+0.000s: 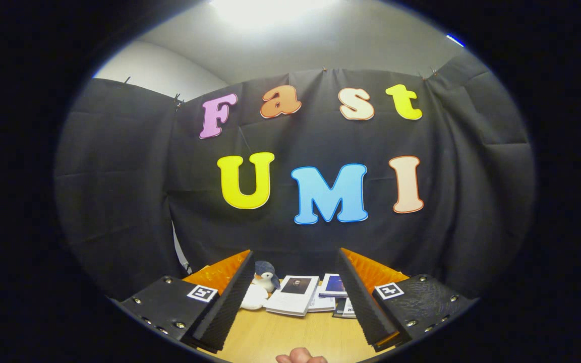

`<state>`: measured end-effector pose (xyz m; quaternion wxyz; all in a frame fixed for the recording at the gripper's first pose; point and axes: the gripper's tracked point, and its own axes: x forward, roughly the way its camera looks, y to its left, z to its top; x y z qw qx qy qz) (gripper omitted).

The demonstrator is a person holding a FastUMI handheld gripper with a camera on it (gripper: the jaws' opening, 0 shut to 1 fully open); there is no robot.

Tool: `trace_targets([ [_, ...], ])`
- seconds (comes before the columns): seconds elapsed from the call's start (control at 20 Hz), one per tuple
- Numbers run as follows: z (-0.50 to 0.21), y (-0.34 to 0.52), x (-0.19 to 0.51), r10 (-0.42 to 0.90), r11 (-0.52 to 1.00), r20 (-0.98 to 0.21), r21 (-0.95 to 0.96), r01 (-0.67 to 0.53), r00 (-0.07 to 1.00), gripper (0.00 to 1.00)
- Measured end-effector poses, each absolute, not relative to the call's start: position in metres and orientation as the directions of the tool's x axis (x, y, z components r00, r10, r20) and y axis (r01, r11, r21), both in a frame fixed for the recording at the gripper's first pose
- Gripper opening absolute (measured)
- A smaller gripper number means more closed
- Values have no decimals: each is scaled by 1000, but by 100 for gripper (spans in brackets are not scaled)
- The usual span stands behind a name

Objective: Open the storage box then place both shoes into the box .Put the left shoe in first, then the right shoe, with the right side of both shoes facing outward in a uniform manner.

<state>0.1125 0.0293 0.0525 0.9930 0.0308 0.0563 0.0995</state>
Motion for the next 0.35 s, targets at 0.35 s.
trace_targets([
  [0.35,41,19,109,205,978,-104,71,-198,973,98],
])
